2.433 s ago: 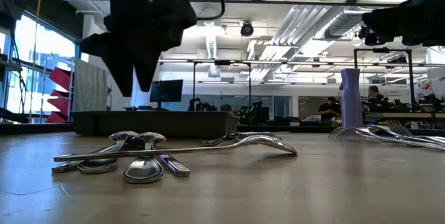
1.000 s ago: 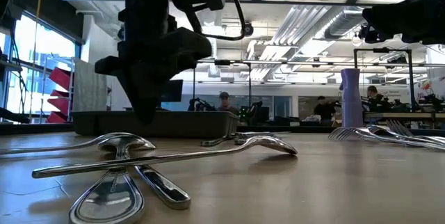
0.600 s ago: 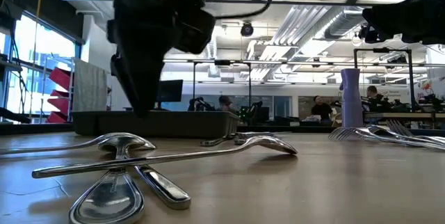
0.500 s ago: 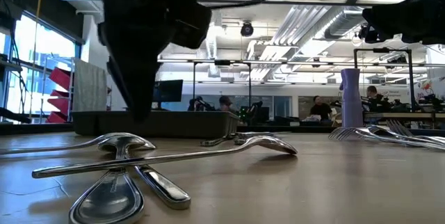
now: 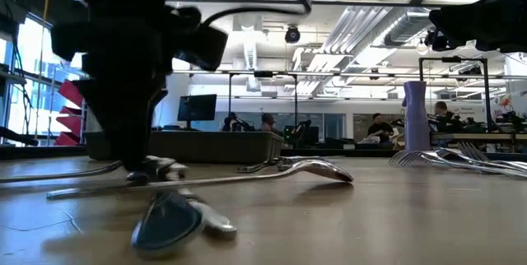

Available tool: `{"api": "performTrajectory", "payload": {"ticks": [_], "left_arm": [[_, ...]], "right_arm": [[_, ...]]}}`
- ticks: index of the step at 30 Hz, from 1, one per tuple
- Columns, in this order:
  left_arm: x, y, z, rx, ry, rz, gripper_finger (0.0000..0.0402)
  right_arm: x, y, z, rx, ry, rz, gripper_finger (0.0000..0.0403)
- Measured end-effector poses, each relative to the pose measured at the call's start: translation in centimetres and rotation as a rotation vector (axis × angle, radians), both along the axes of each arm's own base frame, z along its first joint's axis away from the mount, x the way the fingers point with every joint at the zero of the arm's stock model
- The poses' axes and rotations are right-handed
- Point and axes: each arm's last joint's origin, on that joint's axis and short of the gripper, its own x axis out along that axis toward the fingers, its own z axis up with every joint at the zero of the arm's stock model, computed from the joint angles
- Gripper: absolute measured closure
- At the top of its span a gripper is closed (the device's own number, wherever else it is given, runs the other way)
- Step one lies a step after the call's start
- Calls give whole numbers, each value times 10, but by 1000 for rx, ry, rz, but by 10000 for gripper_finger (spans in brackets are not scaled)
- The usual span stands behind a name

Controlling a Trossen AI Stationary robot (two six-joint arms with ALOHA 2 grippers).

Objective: Sort silverware
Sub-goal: Put the silver spoon into the organizing bin

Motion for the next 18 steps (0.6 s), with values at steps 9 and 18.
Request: {"api": "performTrajectory", "payload": {"ticks": [9,18], "left_arm": [[0,1,-9,23,25,27,270],[3,0,-4,25,29,72,394]], "right_arm": [[0,0,0,0,-2,1,329],[0,0,0,1,0,1,329]]}}
